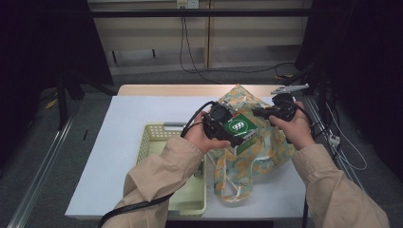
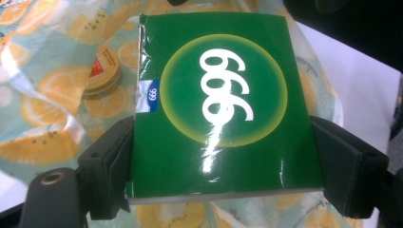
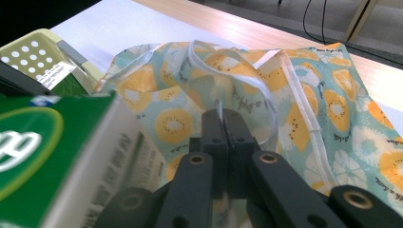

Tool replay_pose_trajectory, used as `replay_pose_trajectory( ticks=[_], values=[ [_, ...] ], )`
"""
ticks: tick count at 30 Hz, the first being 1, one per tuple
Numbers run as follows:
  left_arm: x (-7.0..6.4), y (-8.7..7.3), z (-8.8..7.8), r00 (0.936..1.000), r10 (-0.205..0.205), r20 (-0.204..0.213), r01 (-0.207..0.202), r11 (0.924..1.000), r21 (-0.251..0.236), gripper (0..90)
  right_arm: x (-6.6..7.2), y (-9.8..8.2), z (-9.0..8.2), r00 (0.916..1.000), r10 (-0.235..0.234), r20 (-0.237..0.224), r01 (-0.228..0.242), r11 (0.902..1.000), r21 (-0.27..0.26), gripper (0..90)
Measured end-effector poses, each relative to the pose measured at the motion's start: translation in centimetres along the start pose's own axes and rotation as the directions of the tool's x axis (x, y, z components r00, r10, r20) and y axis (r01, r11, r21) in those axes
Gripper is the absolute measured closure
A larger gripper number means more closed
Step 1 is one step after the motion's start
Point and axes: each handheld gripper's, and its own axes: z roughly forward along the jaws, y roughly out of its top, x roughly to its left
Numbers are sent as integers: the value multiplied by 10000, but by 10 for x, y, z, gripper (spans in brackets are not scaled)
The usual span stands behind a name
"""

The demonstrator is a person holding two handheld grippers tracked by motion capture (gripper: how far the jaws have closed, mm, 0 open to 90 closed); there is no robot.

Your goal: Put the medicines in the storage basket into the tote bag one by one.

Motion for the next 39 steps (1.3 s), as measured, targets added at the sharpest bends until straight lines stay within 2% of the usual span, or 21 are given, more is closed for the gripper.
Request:
replay_pose_trajectory(
  ticks=[2,8,11,18,21,22,25,28,31,32,34,39],
  values=[
    [2,0,6,9999,-42,98,42,10000,3,172,0,0,0,10000,27,-12,-27,10000,-12,896],
    [4,-2,19,10000,-85,30,84,9998,168,172,0,1,-1,10000,-20,-20,20,10000,-21,896],
    [5,-2,25,9999,146,4,-146,9990,415,172,0,3,-1,10000,1,-16,-1,10000,-33,896],
    [13,1,36,9999,-118,-98,123,9987,501,171,1,4,-2,10000,-40,-60,39,9999,-102,896],
    [17,3,41,9996,-265,-12,266,9984,493,171,1,4,-3,10000,-49,-46,49,9999,-103,896],
    [17,4,42,9998,-176,1,176,9980,612,171,1,4,-4,10000,-44,-34,44,10000,-87,896],
    [18,5,48,9997,-244,41,242,9982,555,171,2,5,-4,10000,-74,-50,74,9999,-92,896],
    [20,8,52,9997,-115,-215,128,9981,598,170,3,7,-4,9999,-81,-66,81,9999,-101,896],
    [23,9,54,9991,-353,-222,363,9981,505,170,3,8,-5,9999,-113,-122,111,9998,-171,896],
    [24,9,55,9995,-263,-159,271,9982,539,170,3,7,-6,9999,-90,-145,87,9998,-176,896],
    [25,9,57,9990,-392,-219,403,9978,531,170,2,7,-6,9999,-54,-132,52,9998,-176,896],
    [24,11,62,9993,-349,-145,356,9983,451,169,0,7,-7,9999,11,-116,-13,9998,-219,896]
  ],
)
